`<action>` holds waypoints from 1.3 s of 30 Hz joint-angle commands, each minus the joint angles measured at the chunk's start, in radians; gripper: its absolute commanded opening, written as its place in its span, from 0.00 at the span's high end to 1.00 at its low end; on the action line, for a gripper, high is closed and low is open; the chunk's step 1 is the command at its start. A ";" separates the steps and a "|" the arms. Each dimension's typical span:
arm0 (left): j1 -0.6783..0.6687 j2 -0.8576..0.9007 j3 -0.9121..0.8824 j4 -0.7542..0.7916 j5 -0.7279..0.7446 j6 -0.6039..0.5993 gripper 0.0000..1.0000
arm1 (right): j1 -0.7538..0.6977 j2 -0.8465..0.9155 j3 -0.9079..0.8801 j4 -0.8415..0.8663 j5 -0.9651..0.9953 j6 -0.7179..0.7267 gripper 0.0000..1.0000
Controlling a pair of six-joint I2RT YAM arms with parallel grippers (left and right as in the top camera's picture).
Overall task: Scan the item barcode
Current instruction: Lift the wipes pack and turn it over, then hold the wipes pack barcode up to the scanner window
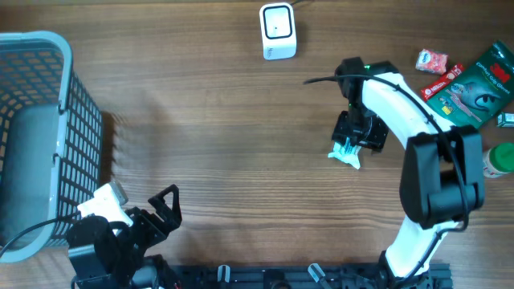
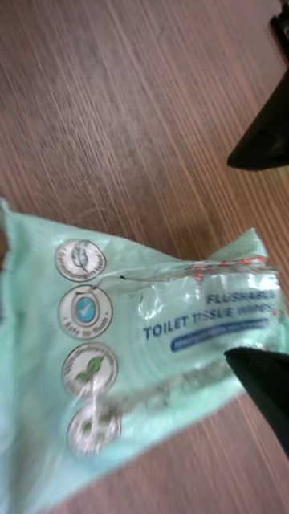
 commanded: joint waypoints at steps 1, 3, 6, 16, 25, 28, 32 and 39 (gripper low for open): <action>0.002 -0.002 -0.002 0.002 0.008 0.019 0.00 | 0.010 -0.097 0.045 0.045 0.010 0.023 0.04; 0.002 -0.002 -0.002 0.002 0.008 0.019 0.00 | 0.034 -0.089 0.030 0.104 0.016 0.019 0.00; 0.002 -0.002 -0.002 0.002 0.008 0.019 0.00 | 0.085 -0.047 -0.016 0.194 0.017 0.013 0.00; 0.002 -0.002 -0.002 0.002 0.008 0.019 0.00 | 0.171 0.126 -0.018 0.208 0.290 0.163 0.07; 0.002 -0.002 -0.002 0.002 0.008 0.019 0.00 | 0.138 0.126 -0.024 0.124 0.287 0.153 0.34; 0.002 -0.002 -0.002 0.002 0.008 0.019 0.00 | 0.138 0.126 -0.068 0.156 0.278 0.156 0.69; 0.002 -0.002 -0.002 0.002 0.008 0.019 0.00 | 0.138 0.127 -0.146 0.209 0.252 0.189 0.95; 0.002 -0.002 -0.002 0.002 0.008 0.019 0.00 | 0.137 0.088 0.014 0.257 -0.488 -0.055 0.96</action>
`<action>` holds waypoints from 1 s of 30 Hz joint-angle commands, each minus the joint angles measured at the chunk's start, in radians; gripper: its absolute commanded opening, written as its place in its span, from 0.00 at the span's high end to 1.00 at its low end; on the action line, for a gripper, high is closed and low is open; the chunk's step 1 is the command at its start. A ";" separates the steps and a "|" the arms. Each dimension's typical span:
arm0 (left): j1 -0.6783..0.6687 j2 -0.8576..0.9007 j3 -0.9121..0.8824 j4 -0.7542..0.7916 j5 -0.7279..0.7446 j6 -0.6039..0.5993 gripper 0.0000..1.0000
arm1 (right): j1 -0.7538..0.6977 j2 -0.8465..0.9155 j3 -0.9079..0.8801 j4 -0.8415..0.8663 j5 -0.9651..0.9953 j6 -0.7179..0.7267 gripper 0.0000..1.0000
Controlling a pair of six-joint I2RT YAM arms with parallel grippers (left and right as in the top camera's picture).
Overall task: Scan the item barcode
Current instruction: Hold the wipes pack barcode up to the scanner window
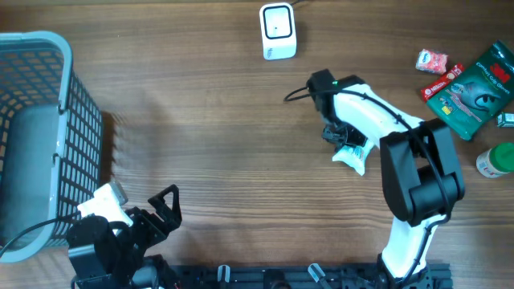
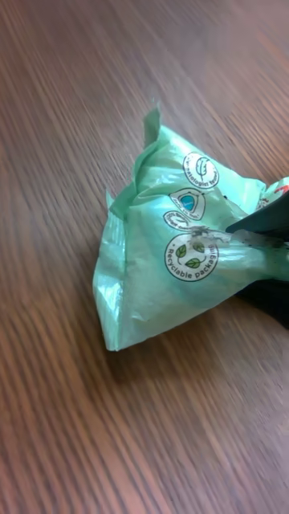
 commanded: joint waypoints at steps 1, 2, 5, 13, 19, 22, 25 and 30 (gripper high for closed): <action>0.002 -0.002 -0.002 0.002 0.009 0.019 0.00 | 0.008 0.007 0.070 0.120 -0.875 -0.235 0.96; 0.002 -0.002 -0.002 0.002 0.008 0.019 0.00 | 0.008 -0.003 0.072 0.158 -1.085 -0.285 0.96; 0.002 -0.002 -0.002 0.002 0.008 0.019 0.00 | 0.014 -0.008 0.072 0.221 -1.557 -0.362 0.96; 0.002 -0.002 -0.002 0.002 0.008 0.019 0.00 | 0.021 -0.007 0.071 0.424 -1.666 -0.361 0.95; 0.002 -0.002 -0.002 0.002 0.008 0.019 0.00 | 0.060 -0.007 0.071 0.756 -1.899 -0.243 0.96; 0.002 -0.002 -0.002 0.002 0.008 0.019 0.00 | 0.084 -0.007 0.071 0.911 -1.960 -0.266 0.95; 0.002 -0.002 -0.002 0.002 0.008 0.019 0.00 | 0.109 -0.007 0.071 0.971 -1.960 -0.453 0.96; 0.002 -0.002 -0.002 0.002 0.008 0.019 0.00 | 0.136 -0.007 0.071 0.974 -1.960 -0.752 0.96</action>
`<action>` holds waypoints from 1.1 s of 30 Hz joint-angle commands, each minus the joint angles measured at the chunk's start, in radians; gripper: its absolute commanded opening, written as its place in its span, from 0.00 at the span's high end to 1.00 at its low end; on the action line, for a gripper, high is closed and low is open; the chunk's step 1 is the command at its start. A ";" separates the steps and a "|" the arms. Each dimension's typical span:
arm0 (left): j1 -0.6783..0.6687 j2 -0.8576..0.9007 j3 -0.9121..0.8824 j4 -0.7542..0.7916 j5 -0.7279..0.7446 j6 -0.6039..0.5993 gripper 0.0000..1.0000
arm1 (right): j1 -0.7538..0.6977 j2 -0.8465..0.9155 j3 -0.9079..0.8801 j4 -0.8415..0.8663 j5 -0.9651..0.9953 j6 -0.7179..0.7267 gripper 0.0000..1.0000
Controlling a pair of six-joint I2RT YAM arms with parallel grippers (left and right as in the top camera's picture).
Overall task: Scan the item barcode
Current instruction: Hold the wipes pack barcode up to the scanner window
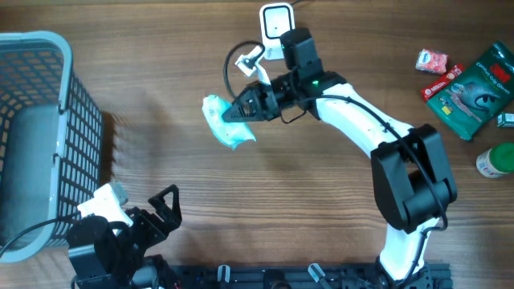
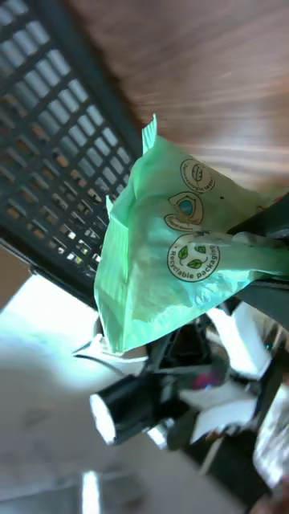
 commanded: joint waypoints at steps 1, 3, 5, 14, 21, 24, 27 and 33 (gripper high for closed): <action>0.002 -0.002 -0.002 0.002 0.008 0.019 0.00 | 0.023 0.011 0.006 0.007 -0.063 -0.251 0.96; 0.002 -0.002 -0.002 0.002 0.009 0.019 0.00 | 0.033 0.011 0.005 0.006 -0.063 -0.278 0.96; 0.002 -0.002 -0.002 0.002 0.008 0.019 0.00 | 0.039 0.011 0.005 0.006 -0.063 -0.301 0.96; 0.002 -0.002 -0.002 0.002 0.008 0.019 0.00 | 0.040 0.011 0.006 0.007 -0.063 -0.328 0.95; 0.002 -0.002 -0.002 0.002 0.008 0.019 0.00 | 0.040 0.011 0.005 0.005 -0.063 -0.325 0.96; 0.002 -0.002 -0.002 0.002 0.008 0.019 0.00 | 0.040 0.011 0.005 0.005 -0.063 -0.324 0.95; 0.002 -0.002 -0.002 0.002 0.009 0.019 0.00 | 0.040 0.011 0.005 -0.001 -0.036 -0.299 0.96; 0.002 -0.002 -0.002 0.002 0.008 0.019 0.00 | 0.040 0.011 0.005 -0.365 0.831 -0.028 0.96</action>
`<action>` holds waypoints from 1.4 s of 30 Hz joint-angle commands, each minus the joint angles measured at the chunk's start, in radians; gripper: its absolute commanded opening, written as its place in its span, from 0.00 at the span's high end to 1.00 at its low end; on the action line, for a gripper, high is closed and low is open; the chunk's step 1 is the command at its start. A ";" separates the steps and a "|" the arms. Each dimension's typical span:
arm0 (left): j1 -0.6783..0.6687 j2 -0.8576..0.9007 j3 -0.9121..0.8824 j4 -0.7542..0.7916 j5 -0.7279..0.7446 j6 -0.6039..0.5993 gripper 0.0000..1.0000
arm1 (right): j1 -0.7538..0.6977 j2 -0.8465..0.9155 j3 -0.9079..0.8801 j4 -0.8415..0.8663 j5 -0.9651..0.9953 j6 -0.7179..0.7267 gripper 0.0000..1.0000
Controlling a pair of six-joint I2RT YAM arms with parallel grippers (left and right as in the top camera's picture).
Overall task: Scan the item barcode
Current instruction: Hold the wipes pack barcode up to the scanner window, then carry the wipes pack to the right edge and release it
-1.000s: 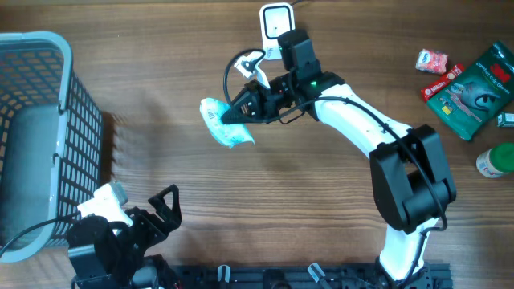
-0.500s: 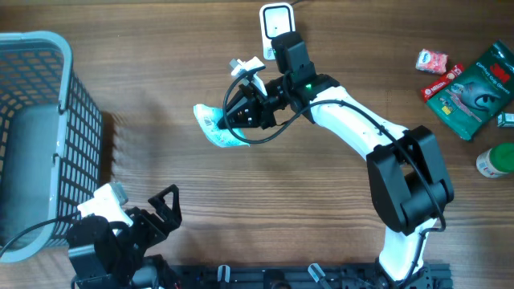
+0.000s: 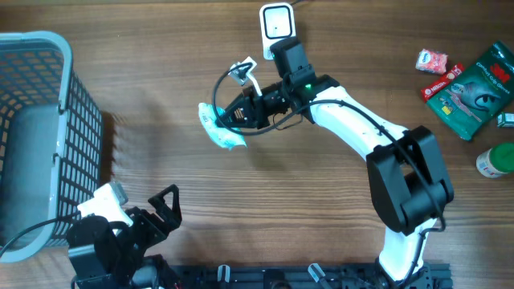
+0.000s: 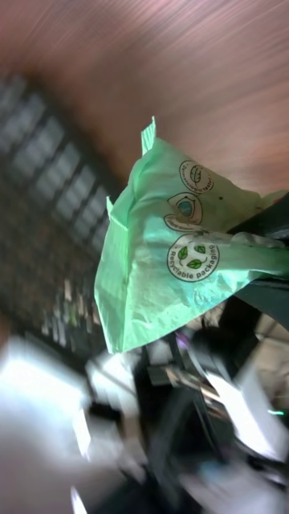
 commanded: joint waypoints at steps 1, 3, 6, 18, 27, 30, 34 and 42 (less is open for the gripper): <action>0.002 -0.002 -0.002 0.002 0.008 0.019 0.00 | 0.001 0.010 0.002 -0.198 0.596 0.102 0.96; 0.002 -0.002 -0.002 0.002 0.008 0.019 0.00 | -0.001 0.008 0.005 -0.268 0.710 0.092 0.96; 0.002 -0.002 -0.002 0.002 0.009 0.019 0.00 | -0.008 0.008 0.058 -0.351 0.903 0.003 0.96; 0.002 -0.002 -0.002 0.002 0.009 0.019 0.00 | -0.042 0.132 0.397 -0.317 1.593 -0.387 0.96; 0.002 -0.002 -0.002 0.002 0.008 0.019 0.00 | -0.072 0.337 0.664 -0.289 1.628 -0.576 0.96; 0.002 -0.002 -0.002 0.002 0.008 0.019 0.00 | -0.064 0.344 0.668 -0.249 1.687 -0.635 0.96; 0.002 -0.002 -0.002 0.002 0.008 0.019 0.00 | -0.055 0.344 0.678 -0.249 1.688 -0.634 0.96; 0.002 -0.002 -0.002 0.002 0.009 0.019 0.00 | -0.045 0.344 0.718 -0.310 1.515 -0.440 0.96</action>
